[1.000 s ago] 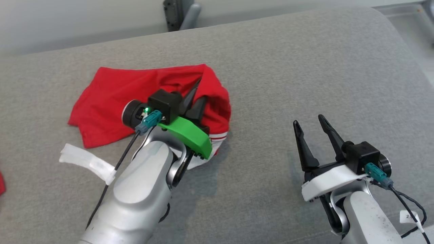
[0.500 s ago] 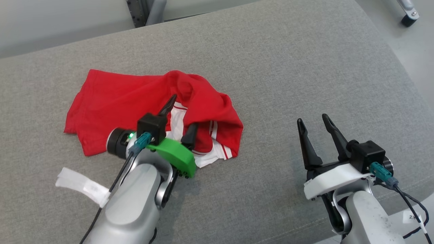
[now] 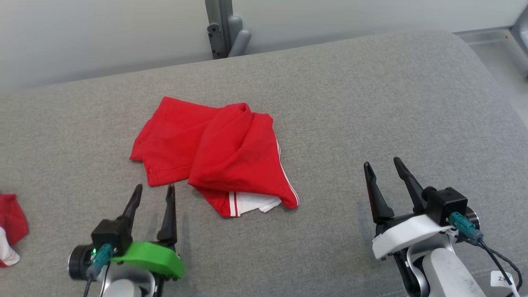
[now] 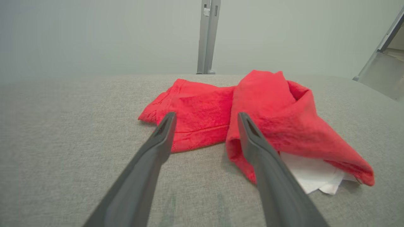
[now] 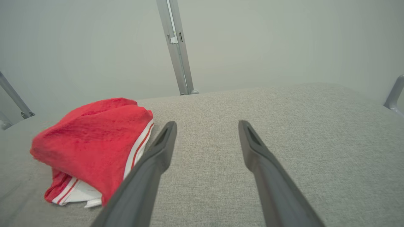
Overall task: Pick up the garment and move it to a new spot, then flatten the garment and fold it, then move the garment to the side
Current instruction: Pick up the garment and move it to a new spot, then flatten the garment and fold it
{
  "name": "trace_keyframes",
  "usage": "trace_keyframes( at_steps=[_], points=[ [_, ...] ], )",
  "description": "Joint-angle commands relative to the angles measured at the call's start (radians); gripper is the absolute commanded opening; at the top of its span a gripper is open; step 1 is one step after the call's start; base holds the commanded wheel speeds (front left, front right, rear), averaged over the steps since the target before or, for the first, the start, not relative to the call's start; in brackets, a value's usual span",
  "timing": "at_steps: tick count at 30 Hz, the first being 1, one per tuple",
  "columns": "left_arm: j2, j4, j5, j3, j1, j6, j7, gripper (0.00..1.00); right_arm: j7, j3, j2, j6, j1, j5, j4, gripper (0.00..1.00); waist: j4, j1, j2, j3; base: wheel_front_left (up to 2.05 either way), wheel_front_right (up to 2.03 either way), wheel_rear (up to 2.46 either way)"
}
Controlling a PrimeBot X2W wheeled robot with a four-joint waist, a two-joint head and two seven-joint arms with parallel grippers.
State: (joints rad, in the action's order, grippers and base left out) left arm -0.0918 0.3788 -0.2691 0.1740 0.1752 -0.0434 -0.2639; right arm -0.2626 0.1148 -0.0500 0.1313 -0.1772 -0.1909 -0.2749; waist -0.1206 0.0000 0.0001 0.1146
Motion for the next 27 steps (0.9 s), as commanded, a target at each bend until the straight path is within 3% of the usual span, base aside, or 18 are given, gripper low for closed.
trace_keyframes(
  at_steps=[1,7,14,27],
  points=[
    [0.003,-0.025,0.011,-0.032,-0.045,-0.007,-0.001,1.0,-0.003,0.001,-0.002,-0.001,0.017,0.001,-0.003,1.0,0.036,0.0,-0.0001,-0.05,0.0,0.0,0.0],
    [0.03,-0.115,0.054,-0.163,-0.173,-0.02,-0.001,1.0,-0.003,-0.004,-0.002,-0.001,0.042,0.008,-0.002,1.0,0.039,0.0,-0.0001,-0.088,0.0,0.0,0.0],
    [0.04,-0.14,0.096,-0.231,-0.226,-0.028,-0.001,1.0,-0.003,-0.01,-0.002,-0.001,0.071,0.014,0.001,1.0,0.031,0.0,-0.0001,-0.108,0.0,0.0,0.0],
    [0.041,-0.144,0.041,-0.218,-0.235,-0.009,-0.001,1.0,-0.003,-0.018,-0.002,-0.001,0.096,0.019,0.004,1.0,0.022,0.0,-0.0001,-0.114,0.0,0.0,0.0]
  ],
)
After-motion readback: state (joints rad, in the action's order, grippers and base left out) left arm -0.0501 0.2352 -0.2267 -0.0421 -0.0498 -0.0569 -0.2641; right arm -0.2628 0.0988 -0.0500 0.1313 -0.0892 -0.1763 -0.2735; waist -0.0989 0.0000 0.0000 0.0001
